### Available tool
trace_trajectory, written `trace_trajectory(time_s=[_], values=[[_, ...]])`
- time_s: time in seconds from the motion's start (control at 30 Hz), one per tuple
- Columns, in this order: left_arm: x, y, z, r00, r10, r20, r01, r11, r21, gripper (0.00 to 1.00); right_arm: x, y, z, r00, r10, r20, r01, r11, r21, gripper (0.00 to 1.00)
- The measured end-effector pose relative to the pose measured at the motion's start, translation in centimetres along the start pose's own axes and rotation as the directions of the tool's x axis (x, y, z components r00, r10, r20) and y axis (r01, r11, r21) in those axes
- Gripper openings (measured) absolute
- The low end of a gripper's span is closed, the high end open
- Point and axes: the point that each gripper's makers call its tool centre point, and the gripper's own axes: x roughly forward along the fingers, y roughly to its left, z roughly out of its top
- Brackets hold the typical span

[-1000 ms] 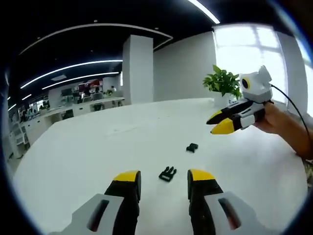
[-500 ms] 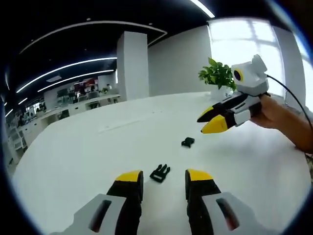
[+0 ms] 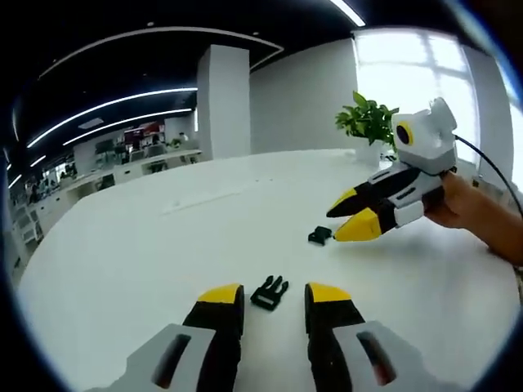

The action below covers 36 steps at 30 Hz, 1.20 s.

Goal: Snap the two parts of the plastic buckle together until the buckle closes and remains connected.

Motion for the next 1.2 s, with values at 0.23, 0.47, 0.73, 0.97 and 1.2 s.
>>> trace_trajectory(time_s=[0.23, 0.47, 0.73, 0.97, 1.2], values=[[0.0, -0.3, -0.1, 1.000, -0.003, 0.003, 0.003, 1.000, -0.003, 0.28, 0.4, 0.0, -0.3, 1.000, 0.006, -0.002, -0.006, 1.000, 0.004, 0.27], [-0.1, -0.2, -0.1, 1.000, 0.000, 0.000, 0.000, 1.000, -0.013, 0.23, 0.5, 0.3, -0.4, 1.000, 0.022, -0.002, -0.021, 1.000, 0.018, 0.26], [-0.2, -0.6, -0.1, 1.000, -0.005, 0.001, 0.005, 1.000, -0.009, 0.21, 0.5, 1.3, -0.4, 0.998, 0.058, -0.013, -0.058, 0.998, 0.028, 0.25], [-0.1, -0.1, -0.1, 1.000, -0.002, 0.000, 0.002, 1.000, -0.011, 0.20, 0.8, 2.0, -0.4, 0.996, 0.088, -0.022, -0.087, 0.996, 0.022, 0.22], [-0.3, -0.3, -0.2, 1.000, 0.001, -0.001, -0.001, 1.000, -0.011, 0.17, 0.7, 4.0, -0.2, 0.985, 0.172, -0.024, -0.172, 0.985, 0.013, 0.21]])
